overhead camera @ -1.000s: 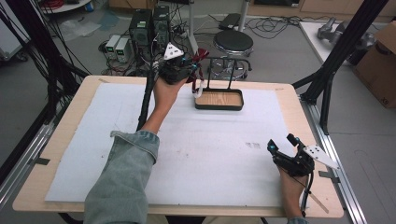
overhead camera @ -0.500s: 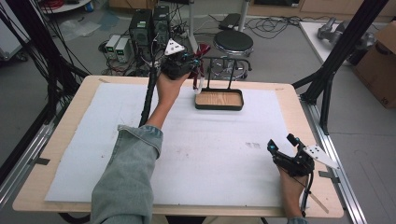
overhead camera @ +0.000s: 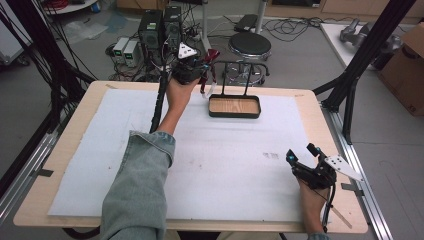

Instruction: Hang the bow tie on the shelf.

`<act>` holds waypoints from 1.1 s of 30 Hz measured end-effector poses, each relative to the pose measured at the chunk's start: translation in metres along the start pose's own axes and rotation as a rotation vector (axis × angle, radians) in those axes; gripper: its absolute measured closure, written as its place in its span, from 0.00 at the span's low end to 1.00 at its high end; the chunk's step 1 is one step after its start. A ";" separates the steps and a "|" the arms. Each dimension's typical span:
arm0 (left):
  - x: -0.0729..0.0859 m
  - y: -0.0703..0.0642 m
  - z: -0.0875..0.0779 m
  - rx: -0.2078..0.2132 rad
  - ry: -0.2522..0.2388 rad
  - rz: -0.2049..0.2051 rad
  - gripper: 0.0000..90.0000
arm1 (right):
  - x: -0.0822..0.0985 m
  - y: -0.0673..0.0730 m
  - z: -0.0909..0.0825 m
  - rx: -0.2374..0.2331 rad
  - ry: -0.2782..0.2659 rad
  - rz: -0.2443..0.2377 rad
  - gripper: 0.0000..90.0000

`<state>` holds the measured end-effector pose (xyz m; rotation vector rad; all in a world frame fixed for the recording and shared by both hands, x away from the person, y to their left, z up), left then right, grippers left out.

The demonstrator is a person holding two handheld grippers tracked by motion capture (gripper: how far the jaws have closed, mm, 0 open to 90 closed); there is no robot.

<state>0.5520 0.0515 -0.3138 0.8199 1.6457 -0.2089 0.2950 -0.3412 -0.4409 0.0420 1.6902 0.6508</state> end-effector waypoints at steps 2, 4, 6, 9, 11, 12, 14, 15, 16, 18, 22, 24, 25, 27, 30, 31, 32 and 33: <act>0.004 -0.002 0.003 -0.022 0.029 0.028 0.80 | 0.000 0.000 0.000 0.001 0.000 0.001 0.12; 0.007 -0.002 0.006 -0.026 0.039 0.029 0.80 | 0.000 0.000 0.000 0.000 0.000 0.001 0.12; 0.008 -0.003 0.008 -0.026 0.047 0.028 0.80 | 0.000 0.000 0.000 -0.001 0.002 -0.001 0.12; 0.012 -0.005 0.012 -0.022 0.063 0.037 0.80 | 0.000 0.000 0.000 -0.003 0.002 0.000 0.12; 0.014 -0.007 0.014 -0.022 0.070 0.038 0.80 | 0.000 0.000 0.000 -0.004 0.003 0.002 0.12; 0.015 -0.008 0.015 -0.017 0.071 0.036 0.80 | 0.000 0.000 0.000 -0.005 0.002 0.000 0.12; 0.017 -0.009 0.017 -0.017 0.075 0.038 0.80 | 0.000 0.000 0.000 -0.004 0.001 0.000 0.12; 0.018 -0.010 0.018 -0.015 0.079 0.039 0.80 | 0.000 0.000 0.000 -0.006 0.002 -0.001 0.12; 0.019 -0.010 0.018 -0.013 0.081 0.039 0.80 | 0.000 0.000 0.000 -0.006 0.002 0.000 0.12; 0.021 -0.010 0.019 -0.014 0.081 0.037 0.80 | 0.000 0.000 0.000 -0.006 0.002 -0.001 0.12; 0.024 -0.010 0.019 -0.014 0.080 0.041 0.79 | 0.000 0.000 0.000 -0.006 0.001 -0.001 0.12; 0.024 -0.010 0.019 -0.016 0.083 0.042 0.79 | 0.000 0.000 0.000 -0.006 0.002 0.000 0.12; 0.026 -0.010 0.019 -0.010 0.080 0.041 0.78 | 0.000 0.000 0.000 -0.006 0.001 0.000 0.12; 0.027 -0.011 0.020 -0.015 0.078 0.043 0.77 | 0.000 0.001 0.000 -0.006 0.001 0.001 0.12; 0.027 -0.012 0.020 -0.016 0.079 0.057 0.73 | 0.000 0.000 0.000 -0.006 0.002 -0.001 0.12; 0.028 -0.012 0.020 -0.014 0.079 0.062 0.73 | 0.000 0.001 0.000 -0.007 0.001 -0.001 0.12; 0.028 -0.012 0.020 -0.015 0.081 0.069 0.72 | 0.000 0.001 0.000 -0.006 0.004 0.001 0.12; 0.028 -0.012 0.020 -0.017 0.080 0.065 0.72 | 0.000 0.001 0.000 -0.007 0.005 0.001 0.12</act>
Point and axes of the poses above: each handheld gripper's, and its own axes: z roughly forward along the jaws, x roughly out of its underside, y roughly to its left, the point moved 2 cm from there along z, roughly forward along the jaws, and after that the axes turned 15 degrees about z, right-handed, at the moved point
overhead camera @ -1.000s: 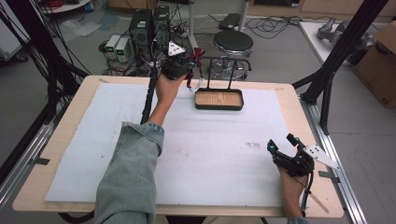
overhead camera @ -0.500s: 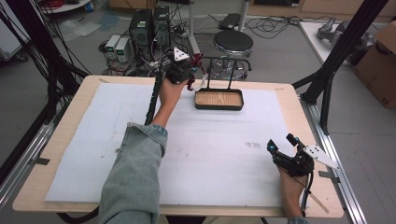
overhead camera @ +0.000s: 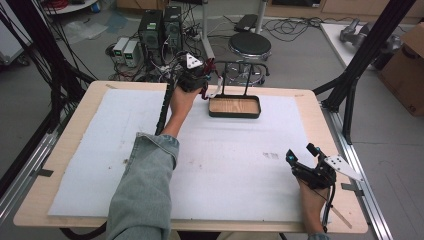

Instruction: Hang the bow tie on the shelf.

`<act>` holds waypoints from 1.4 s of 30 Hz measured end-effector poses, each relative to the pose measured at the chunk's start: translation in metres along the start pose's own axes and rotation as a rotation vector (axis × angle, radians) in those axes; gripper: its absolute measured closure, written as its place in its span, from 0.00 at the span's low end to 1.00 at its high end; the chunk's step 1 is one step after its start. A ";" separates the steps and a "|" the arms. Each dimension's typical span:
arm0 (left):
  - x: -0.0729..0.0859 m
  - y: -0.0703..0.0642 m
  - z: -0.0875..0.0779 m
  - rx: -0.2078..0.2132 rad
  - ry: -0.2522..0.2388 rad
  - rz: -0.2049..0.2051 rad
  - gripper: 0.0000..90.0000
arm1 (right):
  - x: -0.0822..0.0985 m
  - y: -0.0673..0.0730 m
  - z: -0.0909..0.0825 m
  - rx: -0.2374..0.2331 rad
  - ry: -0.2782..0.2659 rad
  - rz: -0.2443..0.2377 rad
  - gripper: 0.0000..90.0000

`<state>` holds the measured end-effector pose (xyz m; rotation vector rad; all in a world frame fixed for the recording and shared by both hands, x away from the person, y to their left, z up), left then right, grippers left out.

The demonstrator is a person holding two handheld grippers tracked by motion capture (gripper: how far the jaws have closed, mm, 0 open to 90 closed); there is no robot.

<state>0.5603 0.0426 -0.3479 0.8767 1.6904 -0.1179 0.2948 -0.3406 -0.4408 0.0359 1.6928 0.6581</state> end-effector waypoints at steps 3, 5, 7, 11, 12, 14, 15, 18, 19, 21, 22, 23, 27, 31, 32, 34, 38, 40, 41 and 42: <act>0.000 0.001 0.000 -0.005 0.006 0.005 0.71 | 0.000 0.000 0.000 -0.001 -0.002 -0.002 0.12; 0.001 0.001 -0.001 -0.012 0.007 0.009 0.69 | 0.000 0.000 0.000 0.000 0.000 0.001 0.12; 0.001 0.002 -0.002 -0.013 0.007 0.007 0.66 | 0.000 0.000 0.000 0.001 0.000 0.000 0.12; 0.002 0.003 -0.005 -0.021 0.008 0.020 0.64 | 0.000 0.000 0.000 0.001 0.000 0.000 0.12; 0.002 0.003 -0.006 -0.019 0.005 0.017 0.63 | 0.000 0.000 0.000 0.001 -0.001 -0.001 0.12; 0.001 0.005 -0.008 -0.021 0.003 0.018 0.62 | 0.000 0.000 0.000 0.002 -0.001 -0.002 0.12; 0.001 0.005 -0.009 -0.024 -0.001 0.017 0.62 | 0.000 0.000 0.000 0.002 -0.001 -0.002 0.12; 0.001 0.008 -0.015 -0.030 -0.013 0.015 0.60 | 0.000 0.000 0.000 0.003 -0.001 -0.003 0.12; 0.001 0.009 -0.018 -0.034 -0.017 0.015 0.60 | 0.000 0.000 0.000 0.004 -0.001 -0.003 0.12; 0.001 0.012 -0.023 -0.035 -0.028 0.006 0.58 | 0.000 0.000 0.000 0.003 -0.001 -0.005 0.12; 0.001 0.013 -0.026 -0.037 -0.034 0.002 0.58 | 0.000 0.000 0.000 0.004 -0.001 -0.005 0.12; 0.001 0.013 -0.026 -0.037 -0.034 0.002 0.57 | 0.000 0.000 0.000 0.004 -0.001 -0.004 0.12; -0.001 0.021 -0.044 -0.036 -0.074 -0.027 0.54 | 0.000 0.000 0.000 0.003 -0.002 -0.004 0.12; -0.003 0.028 -0.060 -0.037 -0.107 -0.052 0.50 | 0.000 0.000 0.001 0.000 -0.006 -0.004 0.12; -0.004 0.029 -0.065 -0.041 -0.113 -0.055 0.49 | 0.000 0.001 0.000 0.004 -0.001 0.004 0.12; -0.005 0.032 -0.073 -0.044 -0.126 -0.061 0.47 | 0.000 0.001 0.001 -0.004 -0.004 -0.005 0.12; -0.006 0.037 -0.088 -0.039 -0.149 -0.084 0.42 | 0.000 0.001 0.001 -0.002 -0.005 -0.008 0.12; -0.006 0.038 -0.095 -0.034 -0.157 -0.092 0.40 | 0.000 0.001 0.002 -0.001 -0.007 -0.006 0.12; -0.005 0.039 -0.098 -0.034 -0.162 -0.096 0.38 | -0.001 0.001 0.002 0.000 -0.004 -0.005 0.12; -0.005 0.039 -0.102 -0.030 -0.162 -0.097 0.37 | -0.001 0.000 0.002 0.000 0.000 -0.010 0.12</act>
Point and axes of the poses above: each handheld gripper's, and its own axes: z roughly forward along the jaws, x roughly out of its underside, y roughly to its left, the point moved 2 cm from there along z, roughly forward along the jaws, and after that the axes turned 15 degrees about z, right-handed, at the moved point
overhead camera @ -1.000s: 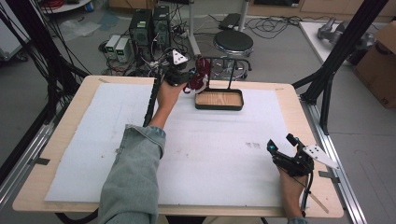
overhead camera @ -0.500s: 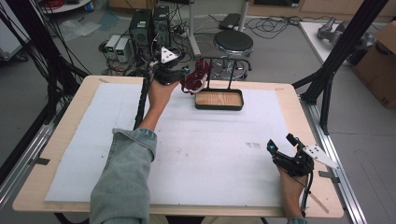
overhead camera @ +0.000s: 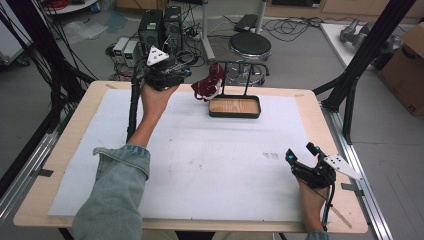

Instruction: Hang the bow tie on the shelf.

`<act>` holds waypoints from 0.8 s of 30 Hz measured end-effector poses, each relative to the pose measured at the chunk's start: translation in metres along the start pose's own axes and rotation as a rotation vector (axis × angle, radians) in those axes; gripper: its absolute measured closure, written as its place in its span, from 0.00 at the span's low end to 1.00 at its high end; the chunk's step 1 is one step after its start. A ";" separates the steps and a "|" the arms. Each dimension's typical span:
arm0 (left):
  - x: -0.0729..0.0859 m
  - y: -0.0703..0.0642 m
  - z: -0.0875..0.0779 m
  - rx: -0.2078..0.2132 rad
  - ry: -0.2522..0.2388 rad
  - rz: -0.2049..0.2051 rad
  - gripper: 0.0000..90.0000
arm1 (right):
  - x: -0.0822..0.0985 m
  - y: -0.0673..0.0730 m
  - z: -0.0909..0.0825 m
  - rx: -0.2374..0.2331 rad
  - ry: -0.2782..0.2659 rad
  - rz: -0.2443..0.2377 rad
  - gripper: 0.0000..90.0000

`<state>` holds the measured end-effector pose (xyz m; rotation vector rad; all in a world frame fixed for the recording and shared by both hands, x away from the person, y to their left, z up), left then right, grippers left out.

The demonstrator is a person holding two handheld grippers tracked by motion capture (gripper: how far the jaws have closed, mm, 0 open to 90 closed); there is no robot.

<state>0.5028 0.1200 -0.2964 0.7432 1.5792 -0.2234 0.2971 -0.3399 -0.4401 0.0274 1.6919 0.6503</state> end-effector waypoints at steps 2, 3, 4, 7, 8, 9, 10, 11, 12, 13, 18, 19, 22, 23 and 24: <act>0.000 0.001 -0.007 0.007 -0.007 -0.008 0.35 | 0.000 0.000 0.000 0.002 0.003 -0.002 0.12; 0.000 0.002 -0.010 0.010 -0.007 -0.013 0.34 | 0.000 0.001 0.000 0.001 0.002 -0.003 0.12; 0.000 0.002 -0.014 0.017 -0.010 -0.019 0.33 | 0.000 0.001 0.000 0.001 0.001 -0.002 0.12; -0.001 0.002 -0.027 0.008 -0.013 -0.013 0.29 | 0.000 0.000 0.000 0.003 0.001 -0.001 0.12; -0.001 0.002 -0.032 0.004 -0.017 -0.012 0.28 | 0.000 0.001 0.000 0.004 0.002 0.001 0.12; -0.002 0.003 -0.037 0.007 -0.020 -0.010 0.28 | 0.000 0.000 0.000 0.005 0.004 -0.004 0.12; -0.002 0.003 -0.042 0.009 -0.025 -0.014 0.28 | 0.000 0.001 0.000 0.004 0.003 -0.006 0.12; -0.003 0.003 -0.047 0.004 -0.027 -0.011 0.28 | 0.000 0.001 0.000 0.005 0.002 -0.005 0.12; -0.003 0.003 -0.052 0.002 -0.028 -0.006 0.27 | 0.000 0.001 0.000 0.006 0.002 -0.006 0.12; -0.003 0.003 -0.057 0.002 -0.032 -0.004 0.27 | 0.000 0.001 0.000 0.007 0.003 -0.005 0.12; 0.001 0.001 -0.082 -0.004 -0.047 0.001 0.27 | 0.000 0.001 0.000 0.009 0.003 -0.008 0.12; 0.002 0.000 -0.087 -0.005 -0.050 0.002 0.27 | 0.000 0.001 0.000 0.010 0.003 -0.008 0.12; 0.008 -0.004 -0.102 -0.013 -0.063 0.002 0.27 | 0.000 0.001 0.000 0.012 0.003 -0.009 0.12; 0.008 -0.004 -0.102 -0.013 -0.063 0.002 0.27 | 0.000 0.001 0.000 0.012 0.003 -0.008 0.12; 0.012 -0.007 -0.111 -0.014 -0.063 0.009 0.27 | 0.000 0.001 0.000 0.013 0.004 -0.008 0.12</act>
Point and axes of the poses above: each handheld gripper's, and its own axes: z roughly forward along the jaws, x roughly out of its underside, y roughly to its left, the point moved 2 cm from there along z, roughly forward along the jaws, and after that the axes turned 15 degrees about z, right-handed, at the moved point
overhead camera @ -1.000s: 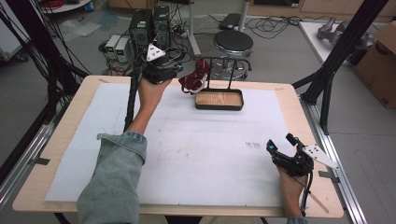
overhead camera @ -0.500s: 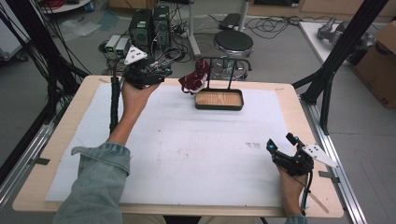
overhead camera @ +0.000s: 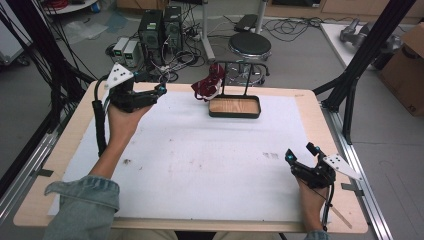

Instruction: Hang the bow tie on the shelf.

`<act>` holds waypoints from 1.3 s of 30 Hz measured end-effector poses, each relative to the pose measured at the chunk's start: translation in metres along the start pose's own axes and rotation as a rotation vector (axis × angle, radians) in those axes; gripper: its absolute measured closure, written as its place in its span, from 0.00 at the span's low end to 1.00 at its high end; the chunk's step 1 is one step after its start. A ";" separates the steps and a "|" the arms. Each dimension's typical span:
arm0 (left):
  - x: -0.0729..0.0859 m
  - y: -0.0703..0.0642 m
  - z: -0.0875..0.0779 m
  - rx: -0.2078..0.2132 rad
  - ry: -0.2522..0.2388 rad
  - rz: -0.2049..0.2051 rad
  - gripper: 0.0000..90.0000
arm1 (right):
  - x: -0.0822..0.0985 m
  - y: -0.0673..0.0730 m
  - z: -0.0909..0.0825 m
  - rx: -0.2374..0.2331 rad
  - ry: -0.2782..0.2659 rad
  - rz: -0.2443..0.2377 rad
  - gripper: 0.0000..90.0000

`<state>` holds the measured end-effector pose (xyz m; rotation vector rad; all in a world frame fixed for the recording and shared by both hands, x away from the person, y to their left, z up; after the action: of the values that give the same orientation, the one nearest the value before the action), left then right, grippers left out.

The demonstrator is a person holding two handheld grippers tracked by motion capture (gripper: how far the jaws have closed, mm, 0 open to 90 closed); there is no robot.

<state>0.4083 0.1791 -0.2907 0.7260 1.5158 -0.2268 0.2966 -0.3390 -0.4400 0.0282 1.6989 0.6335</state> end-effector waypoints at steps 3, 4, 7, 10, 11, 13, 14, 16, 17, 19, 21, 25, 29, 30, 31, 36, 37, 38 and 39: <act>0.006 -0.006 -0.014 -0.007 -0.013 0.003 0.27 | 0.000 0.000 0.000 -0.001 -0.001 -0.001 0.12; 0.010 -0.009 -0.019 -0.012 -0.010 0.007 0.27 | 0.000 0.000 0.000 0.000 -0.001 -0.001 0.12; 0.018 -0.015 -0.030 -0.019 -0.013 0.012 0.27 | 0.000 0.000 0.000 -0.001 -0.001 0.000 0.12; 0.028 -0.022 -0.041 -0.025 -0.010 0.019 0.26 | 0.000 0.000 0.000 0.001 -0.001 0.000 0.12; 0.031 -0.025 -0.044 -0.025 -0.009 0.021 0.26 | 0.000 0.000 0.000 0.000 -0.002 -0.001 0.12; 0.038 -0.029 -0.050 -0.030 -0.008 0.015 0.25 | 0.000 0.000 0.000 0.002 0.000 -0.001 0.12; 0.041 -0.031 -0.053 -0.033 -0.006 0.012 0.25 | 0.000 0.000 0.000 0.001 -0.001 0.000 0.12; 0.050 -0.035 -0.058 -0.033 0.007 0.005 0.25 | 0.000 0.000 0.000 0.002 -0.001 -0.001 0.12; 0.055 -0.037 -0.061 -0.034 0.016 0.000 0.25 | 0.000 0.000 0.000 0.003 0.000 0.003 0.12; 0.064 -0.040 -0.067 -0.044 0.024 -0.004 0.24 | 0.000 -0.001 0.000 0.001 0.000 0.007 0.12; 0.072 -0.042 -0.073 -0.056 0.032 -0.005 0.24 | 0.000 -0.001 0.000 0.001 0.000 0.007 0.12; 0.087 -0.046 -0.087 -0.085 0.040 -0.010 0.24 | 0.000 -0.001 0.000 0.001 0.000 0.007 0.12; 0.098 -0.048 -0.098 -0.102 0.054 -0.016 0.24 | 0.000 -0.001 0.000 0.002 0.000 0.007 0.12; 0.101 -0.049 -0.100 -0.106 0.059 -0.015 0.24 | 0.000 -0.001 0.000 0.003 0.000 0.006 0.12; 0.104 -0.049 -0.102 -0.111 0.063 -0.019 0.24 | 0.000 -0.001 0.000 0.005 0.001 0.006 0.12; 0.117 -0.054 -0.112 -0.133 0.081 -0.029 0.24 | 0.000 -0.001 0.000 0.005 0.000 0.006 0.12; 0.120 -0.055 -0.114 -0.133 0.088 -0.030 0.24 | 0.000 -0.001 0.000 0.005 0.000 0.005 0.12; 0.122 -0.056 -0.115 -0.135 0.092 -0.029 0.24 | 0.000 -0.001 0.000 0.006 -0.002 0.005 0.12; 0.124 -0.057 -0.116 -0.138 0.096 -0.028 0.24 | 0.000 -0.001 0.000 0.006 0.000 0.005 0.12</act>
<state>0.2909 0.2364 -0.4137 0.6135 1.6170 -0.1083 0.2969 -0.3396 -0.4406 0.0366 1.7010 0.6327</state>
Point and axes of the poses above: each handheld gripper's, and its own axes: z roughly forward along the jaws, x roughly out of its underside, y roughly to its left, the point moved 2 cm from there along z, roughly forward along the jaws, and after that the axes turned 15 degrees about z, right-handed, at the moved point
